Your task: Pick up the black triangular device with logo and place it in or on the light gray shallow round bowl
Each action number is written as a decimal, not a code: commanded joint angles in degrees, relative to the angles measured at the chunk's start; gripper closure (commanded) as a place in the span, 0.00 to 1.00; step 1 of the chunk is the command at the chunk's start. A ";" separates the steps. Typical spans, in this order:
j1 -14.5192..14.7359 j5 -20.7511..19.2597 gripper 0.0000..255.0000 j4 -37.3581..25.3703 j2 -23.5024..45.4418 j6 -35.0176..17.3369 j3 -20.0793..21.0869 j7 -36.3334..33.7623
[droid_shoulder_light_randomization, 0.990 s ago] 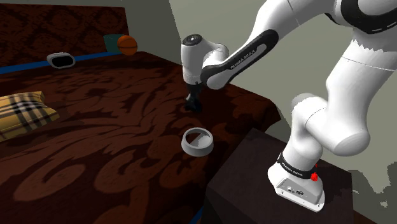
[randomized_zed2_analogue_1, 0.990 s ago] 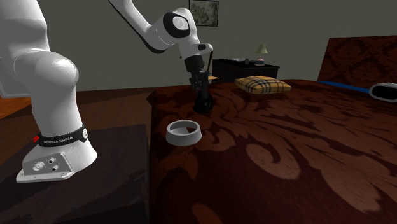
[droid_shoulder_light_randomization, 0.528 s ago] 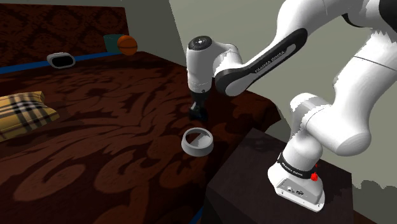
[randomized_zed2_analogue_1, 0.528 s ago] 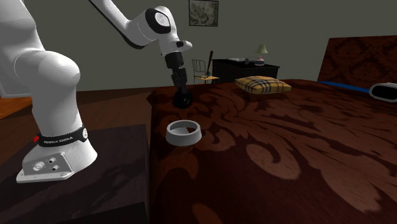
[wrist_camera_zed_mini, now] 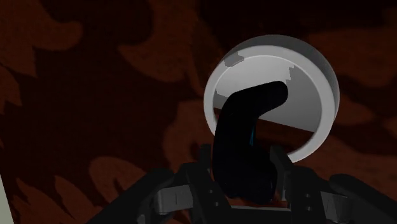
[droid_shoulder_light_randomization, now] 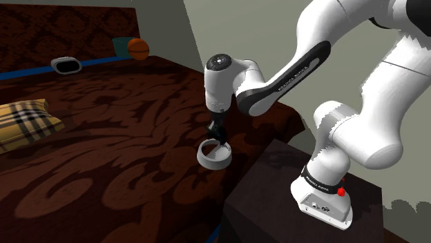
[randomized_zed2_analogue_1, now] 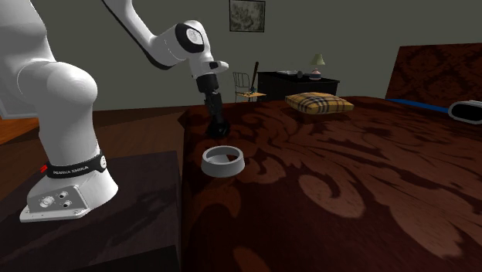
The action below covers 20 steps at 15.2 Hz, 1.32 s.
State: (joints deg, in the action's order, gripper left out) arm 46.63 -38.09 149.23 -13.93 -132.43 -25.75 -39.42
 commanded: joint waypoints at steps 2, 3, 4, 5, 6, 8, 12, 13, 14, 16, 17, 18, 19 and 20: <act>-0.06 -0.56 1.00 0.51 2.35 -2.78 -0.35 -1.07; -0.11 -0.79 1.00 0.70 3.12 -3.70 -0.48 -1.42; -0.16 -1.01 1.00 0.87 3.91 -4.63 -0.60 -1.77; -0.21 -1.23 1.00 1.02 4.71 -5.55 -0.71 -2.13; -0.26 -1.46 1.00 1.16 5.54 -6.48 -0.82 -2.50; -0.36 -1.91 1.00 1.39 7.23 -8.35 -1.02 -3.25; -0.58 -2.87 1.00 1.67 10.92 -12.19 -1.35 -4.87; -0.58 -2.87 1.00 1.67 10.92 -12.19 -1.35 -4.87; -0.58 -2.87 1.00 1.67 10.92 -12.19 -1.35 -4.87; -0.58 -2.87 1.00 1.67 10.92 -12.19 -1.35 -4.87; -0.58 -2.87 1.00 1.67 10.92 -12.19 -1.35 -4.87; -0.58 -2.87 1.00 1.67 10.92 -12.19 -1.35 -4.87; -0.58 -2.87 1.00 1.67 10.92 -12.19 -1.35 -4.87; -0.58 -2.87 1.00 1.67 10.92 -12.19 -1.35 -4.87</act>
State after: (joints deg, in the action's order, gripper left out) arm 46.04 -40.96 150.91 -3.01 -144.61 -27.11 -44.29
